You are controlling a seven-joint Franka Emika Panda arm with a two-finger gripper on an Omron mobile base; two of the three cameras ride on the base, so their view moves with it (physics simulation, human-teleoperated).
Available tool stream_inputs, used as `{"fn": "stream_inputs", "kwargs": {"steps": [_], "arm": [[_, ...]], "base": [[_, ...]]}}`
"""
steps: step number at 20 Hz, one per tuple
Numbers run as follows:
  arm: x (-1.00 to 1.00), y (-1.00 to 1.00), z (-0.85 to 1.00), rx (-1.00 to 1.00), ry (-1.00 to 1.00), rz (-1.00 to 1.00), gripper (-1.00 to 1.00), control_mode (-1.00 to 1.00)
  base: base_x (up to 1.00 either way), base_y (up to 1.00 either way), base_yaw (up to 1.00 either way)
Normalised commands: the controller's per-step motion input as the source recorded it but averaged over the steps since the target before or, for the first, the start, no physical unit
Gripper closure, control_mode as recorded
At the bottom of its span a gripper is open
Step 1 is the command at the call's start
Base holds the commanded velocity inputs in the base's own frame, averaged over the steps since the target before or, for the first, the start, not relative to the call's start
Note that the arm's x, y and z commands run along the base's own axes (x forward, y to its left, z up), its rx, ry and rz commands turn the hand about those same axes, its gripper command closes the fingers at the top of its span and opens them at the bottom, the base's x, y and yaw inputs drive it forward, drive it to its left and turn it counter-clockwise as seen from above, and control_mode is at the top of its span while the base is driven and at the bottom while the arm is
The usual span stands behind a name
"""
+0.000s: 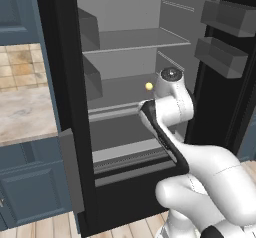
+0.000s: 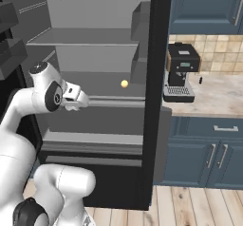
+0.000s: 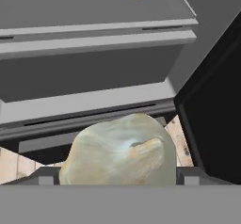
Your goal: Retrieve the bottle and the shaker from the cabinet and place them next to the mixing bowl on the counter. Then add garlic from the fridge to the mixing bowl.
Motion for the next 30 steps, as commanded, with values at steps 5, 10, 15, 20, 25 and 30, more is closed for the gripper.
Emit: {"fn": "stream_inputs", "kwargs": {"steps": [5,10,15,20,25,30], "arm": [[0.0,-0.03,0.0,0.0,0.44,-0.02,1.0,-1.0],[-0.42,-0.15,0.0,0.0,0.06,-0.02,1.0,-1.0],[-0.8,-0.2,0.0,0.0,0.0,-0.02,1.0,-1.0],[-0.79,-0.18,0.0,0.01,0.0,-0.02,1.0,-1.0],[-0.36,-0.07,-0.03,0.0,0.0,-0.03,1.0,-1.0],[-0.06,0.0,-0.02,0.0,0.0,-0.01,1.0,-1.0]], "base": [[0.0,0.0,0.0],[0.0,0.0,0.0],[0.0,0.0,0.0],[0.0,0.0,0.0],[0.0,0.0,0.0],[0.0,0.0,0.0]]}}
